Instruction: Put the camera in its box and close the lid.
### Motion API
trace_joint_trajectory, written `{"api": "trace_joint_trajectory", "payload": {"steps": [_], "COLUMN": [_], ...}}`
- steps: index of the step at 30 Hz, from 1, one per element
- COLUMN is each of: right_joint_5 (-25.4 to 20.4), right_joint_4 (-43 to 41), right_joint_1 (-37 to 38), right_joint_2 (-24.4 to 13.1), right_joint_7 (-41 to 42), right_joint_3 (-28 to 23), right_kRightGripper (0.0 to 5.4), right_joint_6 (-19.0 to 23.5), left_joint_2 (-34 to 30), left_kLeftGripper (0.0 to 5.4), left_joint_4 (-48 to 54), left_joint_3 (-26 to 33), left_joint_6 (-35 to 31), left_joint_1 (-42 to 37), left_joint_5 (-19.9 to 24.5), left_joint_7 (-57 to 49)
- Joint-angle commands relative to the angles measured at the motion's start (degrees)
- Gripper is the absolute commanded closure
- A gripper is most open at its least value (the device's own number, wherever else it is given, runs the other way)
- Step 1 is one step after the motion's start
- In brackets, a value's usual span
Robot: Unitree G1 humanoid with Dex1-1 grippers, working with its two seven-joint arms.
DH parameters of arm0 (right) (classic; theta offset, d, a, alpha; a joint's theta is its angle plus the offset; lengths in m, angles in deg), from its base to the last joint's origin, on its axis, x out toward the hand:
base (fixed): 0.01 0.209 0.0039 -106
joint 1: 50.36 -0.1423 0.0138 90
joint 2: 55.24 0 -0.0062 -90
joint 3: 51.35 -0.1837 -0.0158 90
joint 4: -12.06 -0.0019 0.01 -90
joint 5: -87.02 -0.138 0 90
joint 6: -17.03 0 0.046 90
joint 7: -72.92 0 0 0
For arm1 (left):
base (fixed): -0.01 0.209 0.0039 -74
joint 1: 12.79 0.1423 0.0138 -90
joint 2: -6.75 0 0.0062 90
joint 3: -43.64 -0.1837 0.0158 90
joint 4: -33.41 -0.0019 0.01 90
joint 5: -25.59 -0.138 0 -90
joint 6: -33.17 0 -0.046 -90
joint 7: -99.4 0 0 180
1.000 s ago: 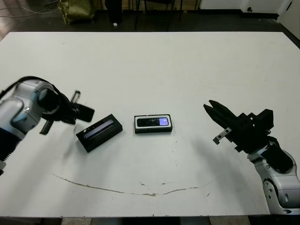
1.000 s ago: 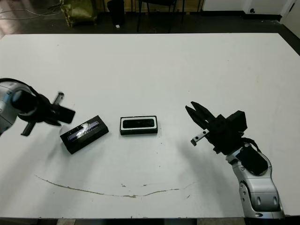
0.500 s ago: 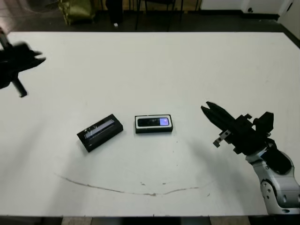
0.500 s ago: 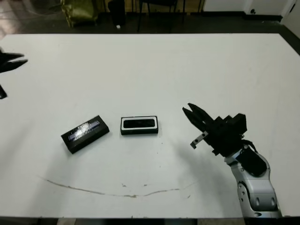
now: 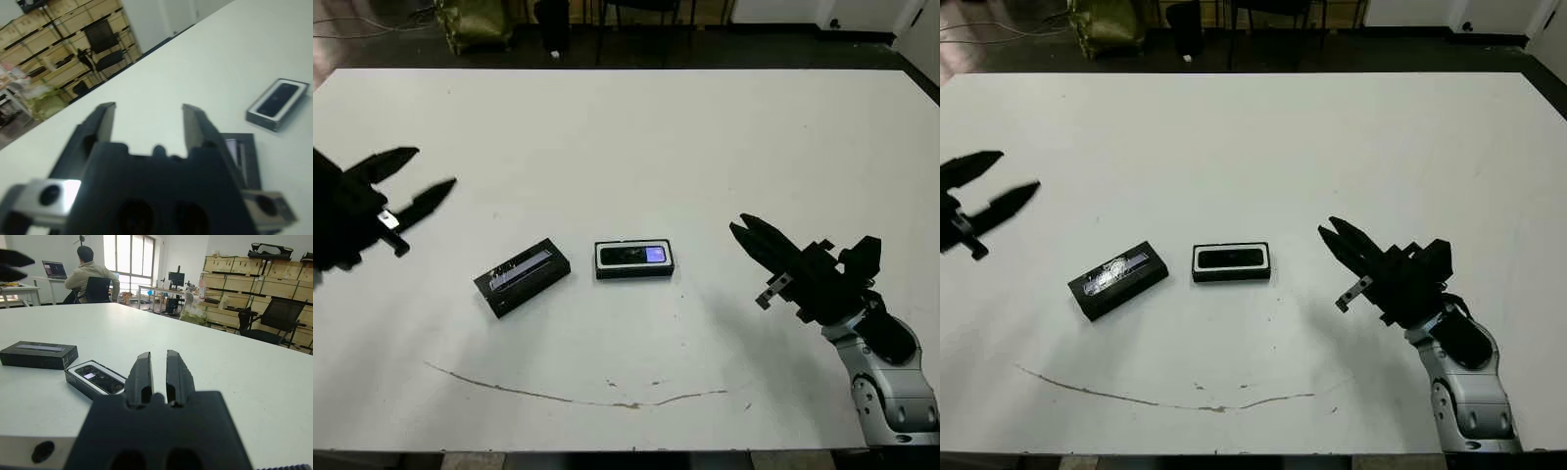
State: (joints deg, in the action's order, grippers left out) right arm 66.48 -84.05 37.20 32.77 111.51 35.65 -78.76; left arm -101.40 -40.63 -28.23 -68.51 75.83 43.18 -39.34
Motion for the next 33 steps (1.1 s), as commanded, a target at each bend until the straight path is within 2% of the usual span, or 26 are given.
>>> {"api": "trace_joint_trajectory", "payload": {"steps": [1, 7, 12, 16, 26, 33], "right_joint_5": [0.95, 1.2, 0.86, 0.77, 0.77, 1.27], "right_joint_4": [0.31, -0.27, -0.72, -1.05, -0.66, -0.61], "right_joint_1": [0.96, 1.33, 1.44, 1.53, 1.46, 1.53], "right_joint_2": [-0.26, -0.15, -0.19, -0.25, -0.23, -0.27], "right_joint_7": [-0.42, -1.05, -1.17, -1.33, -1.39, -1.57], "right_joint_3": [-0.13, 0.12, 0.26, 0.26, 0.36, 0.42], "right_kRightGripper": [5.4, 5.4, 5.4, 5.4, 5.4, 5.4], "right_joint_6": [-0.83, -0.4, 0.19, 0.68, 1.15, 0.9], "left_joint_2": [0.89, 1.87, 0.14, -1.04, 0.52, 1.31], "left_kLeftGripper": [1.44, 0.01, 0.01, 0.01, 0.01, 0.01], "left_joint_4": [-2.56, -6.88, -8.08, -8.9, -12.59, -13.58], "left_joint_3": [-1.27, -3.44, -6.24, -8.06, -10.03, -11.0], "left_joint_6": [2.62, 7.76, 7.78, 5.33, 10.84, 9.81], "left_joint_1": [2.12, 3.37, 3.47, 2.42, 2.16, 3.41], "left_joint_5": [0.64, 1.9, 1.79, 3.81, 3.43, 5.72], "left_joint_7": [1.3, 3.78, 7.32, 10.97, 13.03, 13.88]}}
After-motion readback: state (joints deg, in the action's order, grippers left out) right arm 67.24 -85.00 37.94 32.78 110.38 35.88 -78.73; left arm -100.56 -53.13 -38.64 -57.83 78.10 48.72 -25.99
